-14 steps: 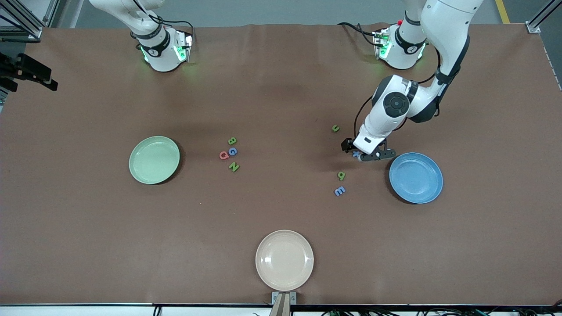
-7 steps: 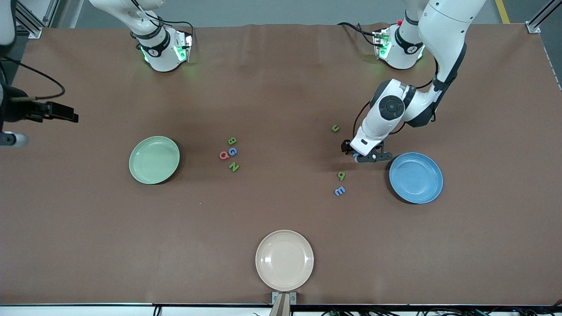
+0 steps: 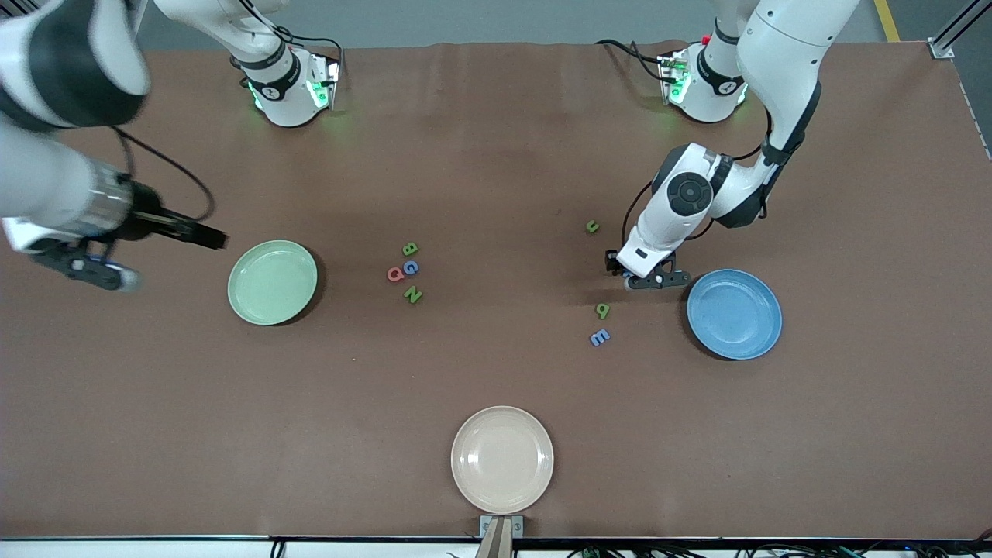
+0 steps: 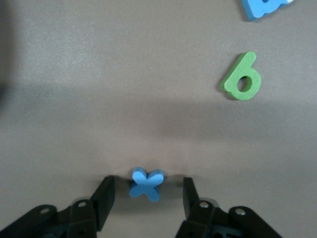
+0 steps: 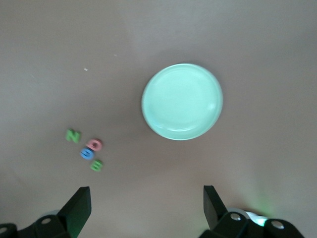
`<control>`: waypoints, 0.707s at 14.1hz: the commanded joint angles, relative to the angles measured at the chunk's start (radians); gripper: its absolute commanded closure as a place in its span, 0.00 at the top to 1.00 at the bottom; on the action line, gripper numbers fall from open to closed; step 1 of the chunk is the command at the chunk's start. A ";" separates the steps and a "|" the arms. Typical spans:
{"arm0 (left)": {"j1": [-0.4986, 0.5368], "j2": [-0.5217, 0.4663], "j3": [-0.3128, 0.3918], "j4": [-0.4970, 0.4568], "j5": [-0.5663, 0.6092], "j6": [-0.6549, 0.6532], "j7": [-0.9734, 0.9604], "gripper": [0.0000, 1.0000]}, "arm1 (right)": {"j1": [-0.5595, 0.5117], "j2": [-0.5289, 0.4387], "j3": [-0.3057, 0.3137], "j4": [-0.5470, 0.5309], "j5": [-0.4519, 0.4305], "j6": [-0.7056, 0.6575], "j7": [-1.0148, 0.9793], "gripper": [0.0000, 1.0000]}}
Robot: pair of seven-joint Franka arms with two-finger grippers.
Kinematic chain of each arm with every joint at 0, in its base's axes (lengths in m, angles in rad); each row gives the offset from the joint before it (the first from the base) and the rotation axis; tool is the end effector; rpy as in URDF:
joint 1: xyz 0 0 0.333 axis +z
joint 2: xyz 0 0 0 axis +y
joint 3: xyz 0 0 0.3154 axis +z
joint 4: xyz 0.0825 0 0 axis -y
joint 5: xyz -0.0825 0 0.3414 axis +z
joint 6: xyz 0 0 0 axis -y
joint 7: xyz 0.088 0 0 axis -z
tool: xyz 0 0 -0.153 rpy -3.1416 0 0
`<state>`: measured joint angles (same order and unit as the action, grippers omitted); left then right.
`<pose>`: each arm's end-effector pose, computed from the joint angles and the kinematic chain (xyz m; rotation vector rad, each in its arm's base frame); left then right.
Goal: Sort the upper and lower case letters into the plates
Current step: 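Carry the x to the blue plate while the right gripper reaches letters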
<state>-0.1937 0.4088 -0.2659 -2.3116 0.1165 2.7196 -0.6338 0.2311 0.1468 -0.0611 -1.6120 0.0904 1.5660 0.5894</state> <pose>0.4497 -0.2326 0.1663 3.0811 0.1387 -0.0209 0.5253 0.1060 0.4838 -3.0493 0.6625 0.3269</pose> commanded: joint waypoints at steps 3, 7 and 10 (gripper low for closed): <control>0.005 0.019 -0.004 0.011 0.028 0.028 -0.020 0.36 | 0.166 -0.010 -0.008 -0.225 0.006 0.285 0.340 1.00; 0.008 0.015 -0.004 0.011 0.028 0.028 -0.020 0.17 | 0.296 0.055 -0.008 -0.371 0.006 0.567 0.547 1.00; 0.019 -0.045 -0.006 0.006 0.028 -0.004 -0.026 0.09 | 0.352 0.192 -0.009 -0.371 0.003 0.728 0.622 0.99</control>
<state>-0.1884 0.4086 -0.2662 -2.3009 0.1199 2.7297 -0.6339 0.5523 0.2589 -0.0589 -1.9895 0.0937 2.2081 1.1643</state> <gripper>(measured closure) 0.727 0.000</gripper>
